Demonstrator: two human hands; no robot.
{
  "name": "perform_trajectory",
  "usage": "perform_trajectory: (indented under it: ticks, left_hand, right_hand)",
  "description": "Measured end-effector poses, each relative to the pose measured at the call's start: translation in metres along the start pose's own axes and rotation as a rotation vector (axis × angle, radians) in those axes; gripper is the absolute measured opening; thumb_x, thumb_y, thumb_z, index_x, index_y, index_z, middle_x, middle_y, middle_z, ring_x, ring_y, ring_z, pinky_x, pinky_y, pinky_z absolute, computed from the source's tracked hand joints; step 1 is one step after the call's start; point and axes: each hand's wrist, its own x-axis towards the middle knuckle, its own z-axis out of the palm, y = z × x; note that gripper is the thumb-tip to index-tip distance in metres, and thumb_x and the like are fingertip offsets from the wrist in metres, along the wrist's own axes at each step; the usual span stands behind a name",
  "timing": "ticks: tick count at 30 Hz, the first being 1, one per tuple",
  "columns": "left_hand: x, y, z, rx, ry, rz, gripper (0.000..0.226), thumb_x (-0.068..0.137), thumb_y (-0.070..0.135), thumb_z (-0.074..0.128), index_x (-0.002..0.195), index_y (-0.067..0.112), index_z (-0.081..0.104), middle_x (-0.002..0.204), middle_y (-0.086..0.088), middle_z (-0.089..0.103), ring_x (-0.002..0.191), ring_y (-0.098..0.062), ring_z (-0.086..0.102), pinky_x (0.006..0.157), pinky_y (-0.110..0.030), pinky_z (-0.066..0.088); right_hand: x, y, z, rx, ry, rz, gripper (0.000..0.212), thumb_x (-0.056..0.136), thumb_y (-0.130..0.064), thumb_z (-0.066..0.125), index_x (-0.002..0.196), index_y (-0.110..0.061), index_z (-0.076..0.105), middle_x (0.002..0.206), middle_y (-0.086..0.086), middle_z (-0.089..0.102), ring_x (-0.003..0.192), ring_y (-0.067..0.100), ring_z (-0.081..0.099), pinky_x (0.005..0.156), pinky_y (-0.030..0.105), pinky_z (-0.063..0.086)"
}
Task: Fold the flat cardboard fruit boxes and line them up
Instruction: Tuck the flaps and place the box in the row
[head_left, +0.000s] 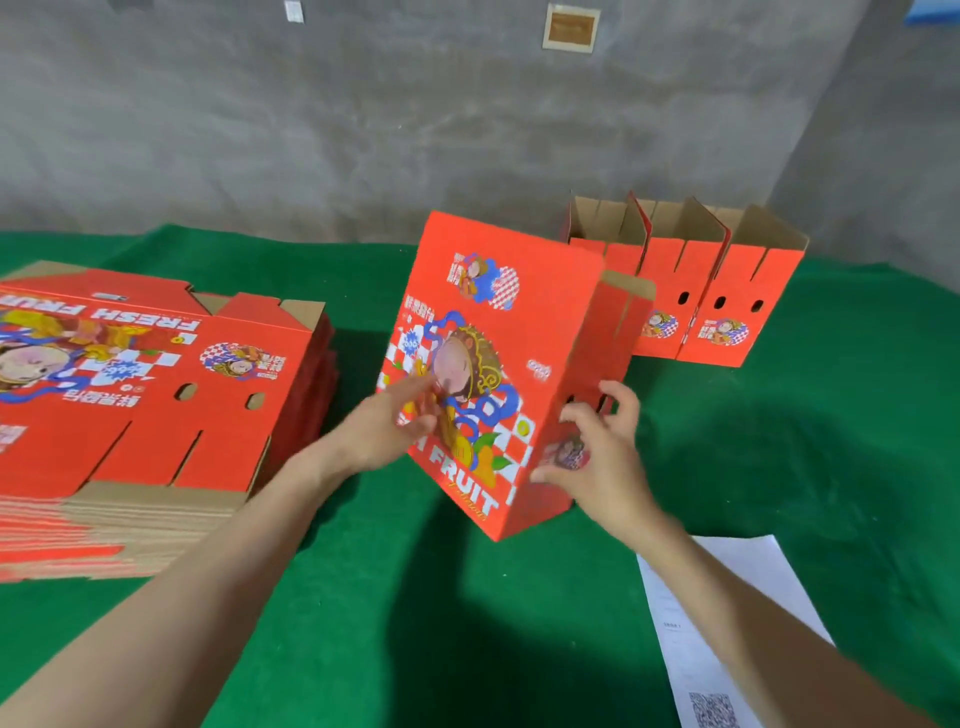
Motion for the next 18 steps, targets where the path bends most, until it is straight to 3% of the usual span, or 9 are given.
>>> perform_trajectory:
  ticks: [3, 7, 10, 12, 15, 18]
  left_hand:
    - [0.013, 0.025, 0.02, -0.208, 0.007, -0.014, 0.056, 0.095, 0.027, 0.055, 0.146, 0.018, 0.034, 0.147, 0.0, 0.04, 0.128, -0.01, 0.042, 0.112, -0.031, 0.031]
    - [0.026, 0.048, 0.029, -0.401, 0.126, -0.055, 0.075, 0.091, 0.044, 0.055, 0.151, 0.015, 0.019, 0.151, 0.001, 0.034, 0.132, -0.011, 0.04, 0.113, -0.041, 0.031]
    - [0.034, 0.054, 0.025, -0.345, 0.28, -0.041, 0.084, 0.089, 0.04, 0.062, 0.152, 0.015, 0.012, 0.156, -0.001, 0.023, 0.142, -0.014, 0.026, 0.117, -0.038, 0.022]
    - [0.037, 0.054, 0.022, -0.256, 0.323, 0.002, 0.073, 0.089, 0.031, 0.062, 0.15, 0.018, 0.023, 0.153, 0.0, 0.029, 0.14, -0.014, 0.028, 0.116, -0.03, 0.021]
    - [0.04, 0.049, 0.018, -0.149, 0.307, 0.03, 0.05, 0.089, 0.026, 0.06, 0.137, 0.024, 0.047, 0.133, 0.0, 0.053, 0.117, -0.015, 0.051, 0.09, -0.012, 0.03]
    - [0.05, 0.039, 0.009, -0.234, 0.284, -0.006, 0.036, 0.083, 0.031, 0.061, 0.118, 0.034, 0.055, 0.108, -0.002, 0.062, 0.092, -0.017, 0.055, 0.075, -0.018, 0.033]
  right_hand:
    - [-0.012, 0.004, 0.036, -0.193, -0.002, 0.055, 0.042, 0.065, -0.007, 0.08, 0.101, -0.021, 0.064, 0.148, 0.006, 0.011, 0.093, -0.014, 0.039, 0.086, 0.02, 0.042]
    - [-0.027, 0.009, 0.069, -0.202, -0.035, 0.119, 0.033, 0.084, -0.008, 0.063, 0.114, -0.022, 0.067, 0.154, 0.01, 0.009, 0.117, 0.022, 0.047, 0.093, 0.034, 0.046]
    - [-0.035, 0.015, 0.081, -0.256, -0.138, 0.125, 0.047, 0.091, -0.015, 0.055, 0.132, -0.038, 0.053, 0.156, 0.006, -0.008, 0.131, 0.02, 0.037, 0.095, 0.033, 0.046]
    - [-0.037, 0.02, 0.084, -0.312, -0.188, 0.136, 0.057, 0.092, -0.017, 0.052, 0.138, -0.048, 0.04, 0.155, 0.005, -0.017, 0.133, 0.021, 0.036, 0.096, 0.032, 0.047]
    - [-0.032, 0.024, 0.087, -0.373, -0.252, 0.133, 0.062, 0.092, -0.018, 0.049, 0.14, -0.052, 0.03, 0.155, 0.007, -0.022, 0.134, 0.025, 0.037, 0.093, 0.032, 0.048]
    - [-0.019, 0.028, 0.092, -0.415, -0.363, 0.109, 0.067, 0.093, -0.022, 0.046, 0.141, -0.057, 0.016, 0.153, 0.01, -0.031, 0.133, 0.029, 0.04, 0.091, 0.032, 0.048]
